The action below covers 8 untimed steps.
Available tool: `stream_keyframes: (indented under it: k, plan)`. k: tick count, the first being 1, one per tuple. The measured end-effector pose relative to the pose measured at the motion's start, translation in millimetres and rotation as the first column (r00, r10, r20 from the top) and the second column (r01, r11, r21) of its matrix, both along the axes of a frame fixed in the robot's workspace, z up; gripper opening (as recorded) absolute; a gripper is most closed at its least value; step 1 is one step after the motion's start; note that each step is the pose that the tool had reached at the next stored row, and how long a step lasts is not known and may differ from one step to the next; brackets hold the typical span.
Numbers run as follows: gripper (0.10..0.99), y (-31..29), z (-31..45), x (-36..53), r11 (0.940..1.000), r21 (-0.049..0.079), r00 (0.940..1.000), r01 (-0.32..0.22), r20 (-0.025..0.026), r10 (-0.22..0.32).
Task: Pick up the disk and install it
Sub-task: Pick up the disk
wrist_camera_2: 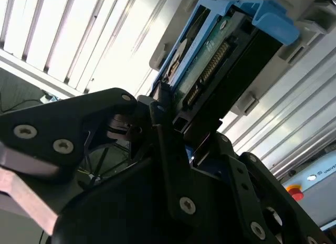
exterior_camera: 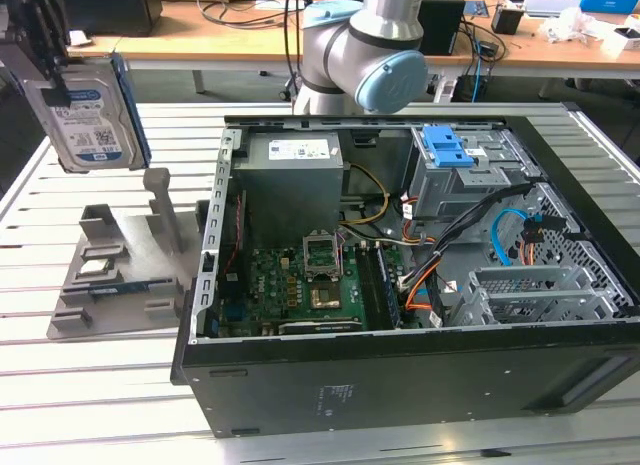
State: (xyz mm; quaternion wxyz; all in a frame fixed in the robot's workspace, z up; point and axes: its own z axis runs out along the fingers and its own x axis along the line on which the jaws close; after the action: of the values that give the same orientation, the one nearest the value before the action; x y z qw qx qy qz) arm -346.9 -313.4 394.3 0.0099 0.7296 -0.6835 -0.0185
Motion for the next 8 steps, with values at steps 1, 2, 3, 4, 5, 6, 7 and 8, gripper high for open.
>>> stream_keyframes:
  k: [1,2,3,4,5,6,7,8]
  plan:
    - [0.365,0.3,10.7,-0.1,1.0,0.0,1.0,0.0,0.0,0.0]
    - [0.365,0.5,13.5,0.0,1.0,0.0,1.0,0.0,0.0001,0.0]
    - [0.365,0.5,16.2,0.0,1.0,0.0,1.0,0.0,0.0,0.0]
    - [0.365,0.7,20.5,0.0,1.0,0.0,1.0,0.0,0.0,0.0]
    - [0.365,0.7,23.5,0.0,1.0,0.0,1.0,0.0,-0.0001,0.0]
    - [0.365,0.8,26.1,0.0,1.0,0.0,1.0,0.0,0.0,0.0]
    - [0.365,0.9,28.8,0.0,1.0,0.0,1.0,0.0,0.0,0.0]
    - [0.365,0.9,31.3,0.0,1.0,0.0,1.0,0.0,0.0001,0.0]
